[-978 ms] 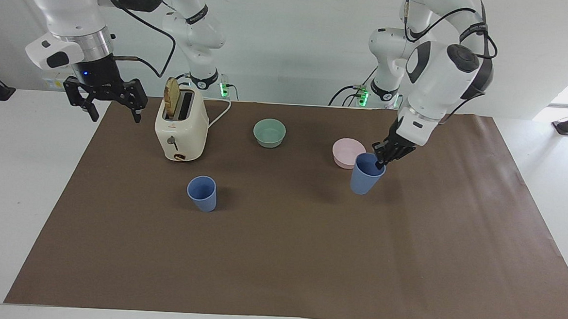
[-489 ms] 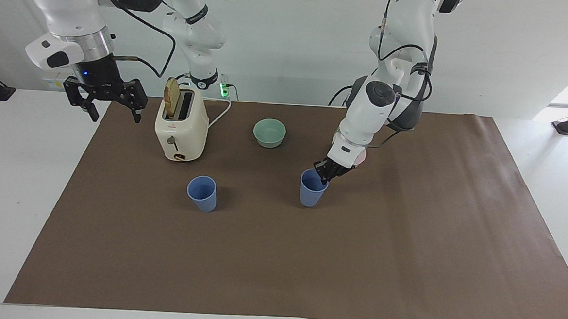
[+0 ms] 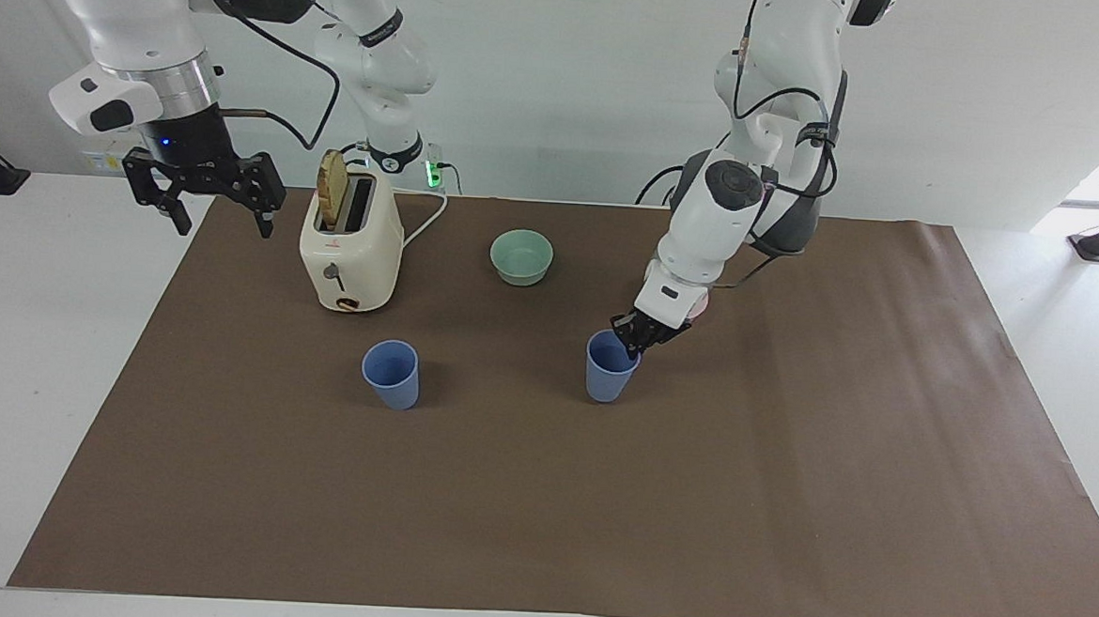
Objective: Stack blue cups with both arms
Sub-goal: 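Carry the blue cup with the left gripper toward the table center and set it down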
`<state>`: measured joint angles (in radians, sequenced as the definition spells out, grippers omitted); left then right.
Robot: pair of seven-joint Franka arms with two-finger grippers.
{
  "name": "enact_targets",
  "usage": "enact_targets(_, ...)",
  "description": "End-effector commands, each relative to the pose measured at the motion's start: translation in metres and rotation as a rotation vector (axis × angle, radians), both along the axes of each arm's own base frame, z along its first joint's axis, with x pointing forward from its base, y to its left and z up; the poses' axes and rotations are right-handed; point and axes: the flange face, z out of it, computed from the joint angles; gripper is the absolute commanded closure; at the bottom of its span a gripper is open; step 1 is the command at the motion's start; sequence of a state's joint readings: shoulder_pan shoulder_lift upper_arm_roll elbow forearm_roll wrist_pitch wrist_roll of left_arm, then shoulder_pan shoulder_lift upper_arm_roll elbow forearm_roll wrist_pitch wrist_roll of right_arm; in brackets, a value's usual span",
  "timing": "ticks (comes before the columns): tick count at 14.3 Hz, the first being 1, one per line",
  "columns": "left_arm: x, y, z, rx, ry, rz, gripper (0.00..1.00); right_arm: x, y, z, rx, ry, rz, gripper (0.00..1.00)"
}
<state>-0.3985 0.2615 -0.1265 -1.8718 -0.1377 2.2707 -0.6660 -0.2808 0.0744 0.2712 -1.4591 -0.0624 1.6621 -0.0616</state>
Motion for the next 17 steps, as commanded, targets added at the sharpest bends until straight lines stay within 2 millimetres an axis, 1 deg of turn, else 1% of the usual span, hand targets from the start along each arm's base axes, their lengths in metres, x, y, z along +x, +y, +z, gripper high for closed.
enact_targets(1,-0.003,0.001,-0.006,0.027,0.010,-0.011,1.00,-0.005,0.000,0.002,0.008,-0.002,0.018,0.00)
enact_targets(3,-0.003,0.001,-0.005,0.027,0.010,-0.013,1.00,-0.004,-0.001,0.001,0.008,-0.001,0.018,0.00)
enact_targets(4,-0.003,0.002,-0.005,0.027,0.010,-0.011,0.80,-0.004,-0.001,0.000,0.008,0.001,0.018,0.00)
enact_targets(5,-0.001,0.004,-0.005,0.026,0.009,-0.007,0.33,-0.004,-0.001,0.001,0.008,-0.002,0.018,0.00)
enact_targets(6,0.000,0.004,-0.003,0.026,0.006,-0.005,0.00,-0.004,-0.001,0.001,0.008,-0.002,0.018,0.00)
enact_targets(9,0.005,0.010,0.001,0.055,-0.018,-0.012,0.00,-0.004,-0.001,0.002,0.008,-0.004,0.016,0.00)
enact_targets(11,0.008,0.023,0.008,0.089,-0.026,-0.017,0.00,-0.004,0.000,0.002,0.008,-0.004,0.018,0.00)
enact_targets(12,0.012,0.037,0.022,0.112,-0.034,-0.012,0.00,-0.004,-0.001,0.001,0.008,-0.002,0.018,0.00)
enact_targets(14,0.011,0.062,0.047,0.147,-0.039,-0.069,0.00,-0.004,-0.001,0.001,0.008,-0.002,0.016,0.00)
enact_targets(15,0.010,0.079,0.064,0.158,-0.039,-0.114,0.00,-0.004,0.000,0.002,0.008,-0.004,0.018,0.00)
enact_targets(16,0.008,0.101,0.083,0.168,-0.039,-0.144,0.00,-0.004,-0.001,0.001,0.008,-0.002,0.018,0.00)
enact_targets(17,0.005,0.121,0.098,0.179,-0.028,-0.165,0.00,-0.004,-0.001,0.001,0.008,-0.005,0.018,0.00)
